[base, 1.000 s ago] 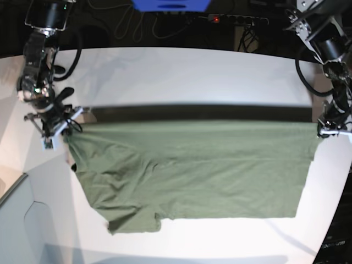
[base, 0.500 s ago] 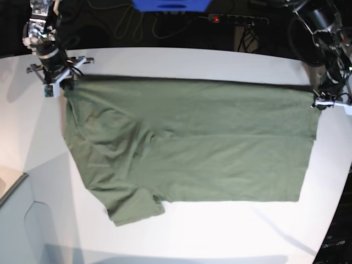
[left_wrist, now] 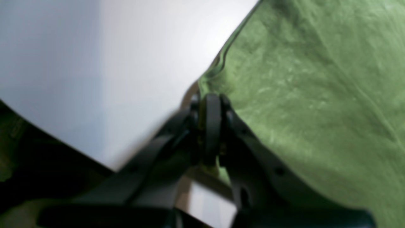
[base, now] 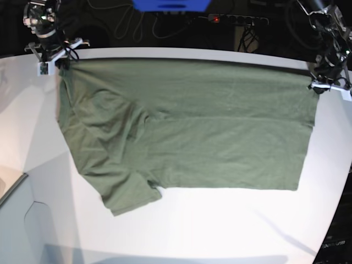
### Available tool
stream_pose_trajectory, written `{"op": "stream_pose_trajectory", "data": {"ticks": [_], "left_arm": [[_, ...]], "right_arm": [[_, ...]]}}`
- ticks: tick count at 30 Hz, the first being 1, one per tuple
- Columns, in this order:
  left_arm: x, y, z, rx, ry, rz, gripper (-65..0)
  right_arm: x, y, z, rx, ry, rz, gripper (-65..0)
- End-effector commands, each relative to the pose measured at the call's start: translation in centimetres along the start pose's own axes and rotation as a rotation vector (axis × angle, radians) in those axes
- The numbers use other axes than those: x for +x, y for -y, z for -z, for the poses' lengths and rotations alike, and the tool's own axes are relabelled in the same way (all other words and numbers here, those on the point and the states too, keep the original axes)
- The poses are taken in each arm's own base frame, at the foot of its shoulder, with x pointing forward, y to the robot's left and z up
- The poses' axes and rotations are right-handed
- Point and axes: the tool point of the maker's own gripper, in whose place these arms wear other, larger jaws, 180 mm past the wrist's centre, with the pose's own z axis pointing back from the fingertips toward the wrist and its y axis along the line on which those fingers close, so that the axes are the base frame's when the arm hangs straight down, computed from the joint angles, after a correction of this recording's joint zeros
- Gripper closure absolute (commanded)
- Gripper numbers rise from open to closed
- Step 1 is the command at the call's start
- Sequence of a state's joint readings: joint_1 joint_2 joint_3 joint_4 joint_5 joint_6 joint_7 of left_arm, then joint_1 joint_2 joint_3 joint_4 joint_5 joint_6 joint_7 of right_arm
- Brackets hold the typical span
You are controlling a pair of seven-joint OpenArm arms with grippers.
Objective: Layout the t-shirt on the table in an organized manner, then fold the t-shirt properly
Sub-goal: 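Lay the shirt flat and open both grippers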
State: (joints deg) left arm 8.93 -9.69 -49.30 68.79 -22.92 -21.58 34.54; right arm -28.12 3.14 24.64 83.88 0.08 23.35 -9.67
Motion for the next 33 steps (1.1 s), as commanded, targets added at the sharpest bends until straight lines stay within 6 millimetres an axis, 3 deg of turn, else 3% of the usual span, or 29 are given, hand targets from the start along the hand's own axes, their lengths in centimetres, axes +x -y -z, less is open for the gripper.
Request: {"op": "stream_pose_trajectory", "data": {"ticks": [1, 10, 17, 33], "left_arm": [[2.0, -0.1, -0.5, -0.015, 0.053, 0.036, 0.0], [1.2, 0.0, -0.7, -0.037, 0.035, 0.060, 0.0], [-0.4, -1.1, -1.4, -0.019, 0.003, 0.067, 0.0], [-0.1, -1.4, -2.3, -0.008, 0.007, 0.106, 0.0]], "right_arm": [[0.2, 0.5, -0.5, -0.010, 0.022, -0.008, 0.0], [-1.7, -1.2, -1.9, 0.001, 0.030, 0.044, 0.0], [-1.6, -0.9, -1.9, -0.005, 0.033, 0.043, 0.0], [-1.5, -0.9, -2.0, -0.005, 0.037, 0.040, 0.0]]}}
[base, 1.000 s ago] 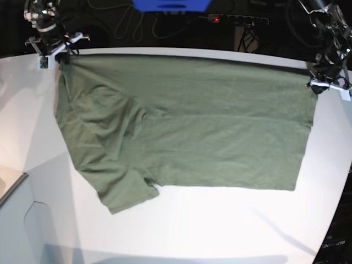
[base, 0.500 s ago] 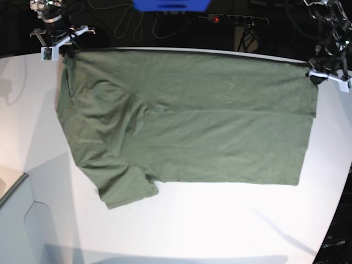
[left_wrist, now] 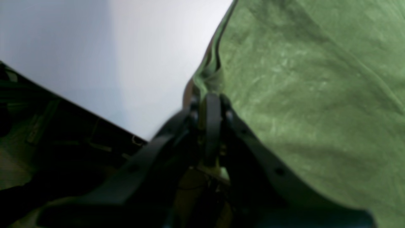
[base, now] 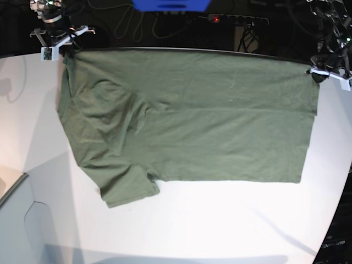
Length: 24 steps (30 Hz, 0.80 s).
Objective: Layout the t-shirt on the table in an organized manner, then fold the t-shirt properly
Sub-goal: 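Lay the shirt flat and open both grippers, then move both grippers along the shirt sides and grasp the side edges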
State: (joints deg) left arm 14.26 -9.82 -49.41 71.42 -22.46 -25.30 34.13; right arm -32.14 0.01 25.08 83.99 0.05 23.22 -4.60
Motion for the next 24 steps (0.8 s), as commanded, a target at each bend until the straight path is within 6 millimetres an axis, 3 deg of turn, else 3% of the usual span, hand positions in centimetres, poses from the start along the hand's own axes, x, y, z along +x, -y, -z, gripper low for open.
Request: {"op": "stream_pose_trajectory", "data": {"ticks": [1, 4, 6, 10, 14, 19, 24], "left_arm": [[1.7, -0.3, -0.4, 0.002, 0.042, 0.025, 0.0], [1.9, -0.4, -0.4, 0.003, 0.043, 0.027, -0.2], [1.9, -0.5, -0.4, 0.008, 0.044, 0.026, -2.7], [1.9, -0.5, -0.4, 0.005, 0.043, 0.030, -16.7], [1.9, -0.5, -0.4, 0.004, 0.044, 0.028, -27.9], [2.0, -0.4, -0.5, 0.000, 0.048, 0.024, -28.3], [4.2, 0.6, -1.1, -0.011, 0.106, 0.062, -28.4]], "right_arm": [[0.5, 0.4, -0.3, -0.006, 0.020, -0.009, 0.0], [0.4, -0.3, -0.3, 0.035, 0.015, -0.014, -0.1], [0.4, -0.8, -0.4, 0.062, 0.013, -0.017, -4.9], [0.6, -1.3, -0.4, 0.091, 0.022, -0.021, -19.4], [2.1, 0.4, -1.0, 0.034, 0.066, -0.016, -29.4], [4.9, 1.7, -1.9, -0.026, 0.142, -0.013, -30.6], [6.5, 1.7, -1.7, -0.028, 0.181, -0.024, -30.7]]}}
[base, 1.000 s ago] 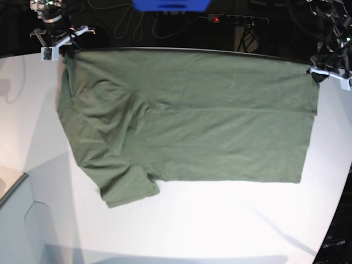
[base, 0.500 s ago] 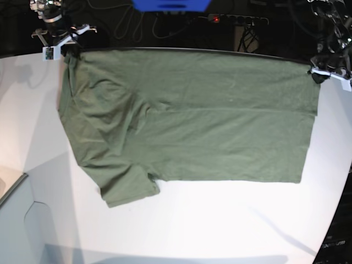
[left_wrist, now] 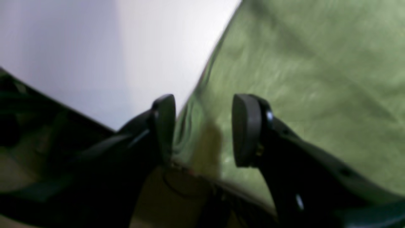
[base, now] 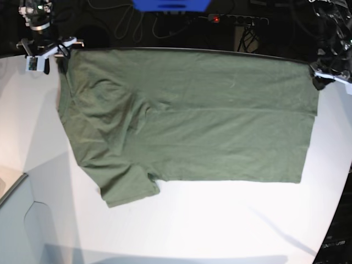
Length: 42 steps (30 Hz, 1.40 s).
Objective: Layout the t-shirt on the table in an organized manner, then fold the t-shirt properly
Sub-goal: 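Move both grippers along the shirt sides and grasp the side edges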
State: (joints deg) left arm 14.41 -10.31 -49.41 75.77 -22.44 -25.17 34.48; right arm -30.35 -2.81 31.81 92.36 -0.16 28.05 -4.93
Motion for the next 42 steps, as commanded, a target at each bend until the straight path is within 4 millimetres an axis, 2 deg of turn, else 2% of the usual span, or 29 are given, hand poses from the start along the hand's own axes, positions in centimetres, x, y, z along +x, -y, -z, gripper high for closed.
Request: {"op": "stream_pose_trajectory", "data": {"ticks": [1, 4, 7, 10, 13, 16, 19, 22, 25, 28, 33, 34, 36, 42], "left_arm": [[2.2, 0.2, -0.4, -0.011, 0.063, 0.023, -28.4], [3.9, 0.7, -0.9, -0.010, 0.104, 0.054, -28.4], [5.1, 1.1, -1.0, -0.015, 0.132, 0.067, -28.4], [7.4, 2.3, -0.2, -0.035, 0.184, 0.047, -29.1], [10.6, 3.4, 0.3, -0.057, 0.246, 0.055, -35.8], [13.4, 4.8, 0.7, -0.085, 0.304, 0.043, -43.1], [14.7, 6.8, 2.7, -0.103, 0.294, 0.071, -46.2], [15.0, 7.8, 5.2, -0.089, 0.238, 0.122, -46.7], [14.5, 8.8, 8.2, -0.089, 0.157, 0.121, -46.7], [15.4, 9.1, 10.1, -0.083, 0.124, 0.119, -46.7], [14.8, 10.1, 12.8, -0.097, 0.126, 0.093, -46.7], [14.6, 9.8, 13.2, -0.089, 0.121, 0.104, -46.7], [13.5, 10.0, 14.1, -0.095, 0.100, 0.105, -46.7], [11.9, 10.7, 15.1, -0.114, 0.092, 0.094, -46.7]], "right_arm": [[1.5, 0.2, 0.1, 0.010, 0.048, -0.013, -30.7], [3.4, 0.0, 1.3, 0.010, 0.093, -0.008, -32.2], [6.3, -0.4, 3.0, 0.017, 0.163, -0.001, -36.7], [9.8, -0.8, 5.0, 0.023, 0.236, 0.015, -39.6], [13.0, -1.3, 8.0, 0.048, 0.246, 0.017, -39.8], [14.7, -1.6, 11.3, 0.085, 0.196, 0.002, -39.9], [15.7, -1.8, 14.1, 0.118, 0.164, 0.000, -39.8], [15.8, -2.1, 16.4, 0.148, 0.120, 0.001, -39.8], [14.6, -2.2, 18.4, 0.174, 0.050, 0.002, -39.7], [13.9, -2.2, 19.7, 0.189, 0.023, 0.021, -39.7], [12.6, -2.3, 20.6, 0.202, 0.024, 0.054, -39.7], [12.3, -2.4, 20.7, 0.205, 0.021, 0.056, -39.7], [11.5, -2.6, 20.8, 0.209, 0.008, 0.064, -39.7], [10.7, -3.1, 20.9, 0.217, -0.012, 0.075, -39.4]]}}
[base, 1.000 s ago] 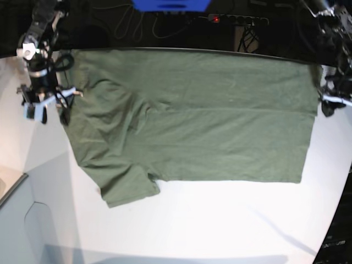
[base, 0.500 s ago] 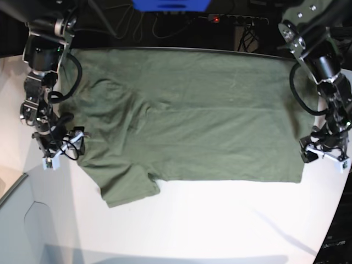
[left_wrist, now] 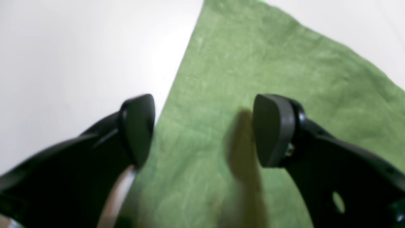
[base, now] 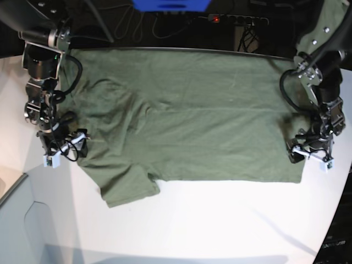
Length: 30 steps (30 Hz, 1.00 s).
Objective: Layout the t-shirt on the table in an organized manner, then fold the t-shirt properly
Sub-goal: 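Move both grippers along the shirt sides and grasp the side edges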
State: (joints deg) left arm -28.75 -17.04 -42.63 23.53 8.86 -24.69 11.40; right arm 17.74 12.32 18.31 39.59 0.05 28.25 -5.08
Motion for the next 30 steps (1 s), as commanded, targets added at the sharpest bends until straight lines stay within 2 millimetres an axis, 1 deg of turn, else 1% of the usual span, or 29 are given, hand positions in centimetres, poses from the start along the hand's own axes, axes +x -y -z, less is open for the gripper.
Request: {"op": "stream_pose_trajectory", "data": {"ticks": [1, 3, 6, 9, 10, 12, 13, 14, 15, 17, 19, 21, 24, 29, 30], "left_arm": [[2.1, -0.2, 0.0, 0.001, 0.040, 0.007, -46.6], [2.0, -0.1, 0.0, -0.001, 0.039, 0.005, -46.5], [1.6, 0.1, 0.1, -0.004, 0.032, 0.004, -46.3], [1.3, 0.0, 0.0, -0.003, 0.023, 0.003, -46.1], [0.7, -0.2, 0.0, 0.000, 0.014, 0.004, -46.0], [0.0, -0.4, -0.1, 0.003, 0.004, 0.005, -42.9], [0.0, -0.4, -0.1, 0.003, 0.004, 0.005, -39.9], [-0.3, -0.4, -0.2, 0.003, -0.001, 0.005, -36.1], [-0.7, -0.4, -0.2, 0.001, -0.008, 0.005, -32.0], [-0.9, -0.4, -0.2, 0.000, -0.010, 0.005, -24.4], [-1.5, -0.2, -0.1, -0.004, -0.023, -0.001, -18.6], [-2.0, -0.1, -0.1, -0.005, -0.036, -0.009, -11.9], [-1.7, -0.2, -0.1, -0.002, -0.030, -0.007, 0.0], [-1.4, -0.3, -0.1, -0.003, -0.026, -0.009, 0.0], [-1.4, -0.4, -0.2, -0.005, -0.025, -0.009, 0.0]], "right_arm": [[0.3, -0.1, 0.1, 0.006, -0.011, -0.015, -38.6], [-0.1, -1.0, 0.3, 0.027, -0.027, -0.043, -35.3], [-0.4, -1.9, 0.6, 0.051, -0.043, -0.076, -27.9], [-0.4, -2.1, 0.6, 0.057, -0.045, -0.082, -19.4], [-0.5, -2.1, 0.6, 0.057, -0.047, -0.081, -16.0], [-0.5, -2.1, 0.6, 0.056, -0.046, -0.080, -7.1], [-0.5, -2.1, 0.6, 0.056, -0.046, -0.080, -2.8], [-0.5, -2.0, 0.6, 0.054, -0.047, -0.080, 0.0], [-0.5, -2.0, 0.6, 0.054, -0.052, -0.080, 0.0], [-0.7, -1.9, 0.5, 0.052, -0.055, -0.080, 0.0], [-1.4, -1.7, 0.3, 0.050, -0.064, -0.079, 0.0], [-1.5, -1.6, 0.2, 0.049, -0.066, -0.080, 0.0], [-1.4, -1.6, 0.2, 0.048, -0.060, -0.079, 0.0], [-1.4, -1.5, 0.1, 0.050, -0.060, -0.079, 0.0], [-1.7, -1.5, 0.0, 0.049, -0.064, -0.079, 0.0]]}}
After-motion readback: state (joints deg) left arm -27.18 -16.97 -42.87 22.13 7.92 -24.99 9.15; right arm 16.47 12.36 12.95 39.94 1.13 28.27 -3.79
